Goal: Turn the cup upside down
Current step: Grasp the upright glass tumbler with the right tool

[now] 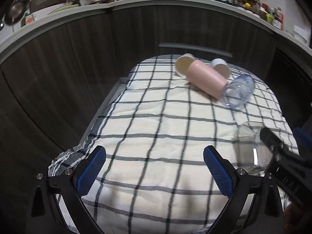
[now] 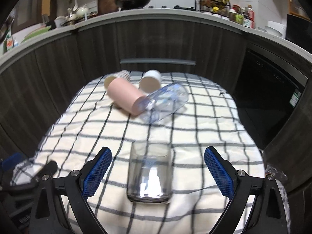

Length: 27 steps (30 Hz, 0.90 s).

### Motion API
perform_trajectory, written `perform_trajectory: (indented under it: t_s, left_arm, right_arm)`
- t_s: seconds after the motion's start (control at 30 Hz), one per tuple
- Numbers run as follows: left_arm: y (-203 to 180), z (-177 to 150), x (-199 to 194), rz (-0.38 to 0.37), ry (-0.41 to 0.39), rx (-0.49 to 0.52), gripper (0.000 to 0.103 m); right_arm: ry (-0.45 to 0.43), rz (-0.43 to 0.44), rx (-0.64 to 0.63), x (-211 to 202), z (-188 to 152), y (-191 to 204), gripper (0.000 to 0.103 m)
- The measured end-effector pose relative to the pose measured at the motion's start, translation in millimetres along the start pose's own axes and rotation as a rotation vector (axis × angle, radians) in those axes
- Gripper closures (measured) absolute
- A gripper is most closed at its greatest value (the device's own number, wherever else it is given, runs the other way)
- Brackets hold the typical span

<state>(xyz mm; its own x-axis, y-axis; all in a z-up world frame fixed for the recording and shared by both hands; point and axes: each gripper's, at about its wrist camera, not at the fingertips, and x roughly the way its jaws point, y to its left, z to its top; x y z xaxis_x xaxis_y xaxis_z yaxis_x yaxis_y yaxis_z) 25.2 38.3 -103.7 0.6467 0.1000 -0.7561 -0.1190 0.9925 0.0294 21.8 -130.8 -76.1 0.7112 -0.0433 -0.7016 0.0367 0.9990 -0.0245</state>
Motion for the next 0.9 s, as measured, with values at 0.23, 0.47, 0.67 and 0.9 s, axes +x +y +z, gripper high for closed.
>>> perform_trajectory:
  t_s: [0.23,0.47,0.67,0.9]
  left_arm:
    - [5.9,-4.5,15.3,-0.004,-0.003,-0.037,0.001]
    - [6.8,-5.7,24.6,-0.011,0.016,-0.047,0.001]
    - [6.5,-6.2,26.6,-0.021,0.022,-0.052,0.001]
    - [9.9,-1.5,18.1,-0.059,0.015,-0.073,0.001]
  right_arm:
    - [0.03,-0.034,0.02,29.4,-26.0,7.4,0.009]
    - [0.029,-0.048,0.013,47.0,-42.9,13.6,0.026]
    - [0.007,-0.049,0.004,48.9,-46.3,17.1,0.035]
    - [0.053,-0.012,0.011,48.0,-35.7,10.6,0.036]
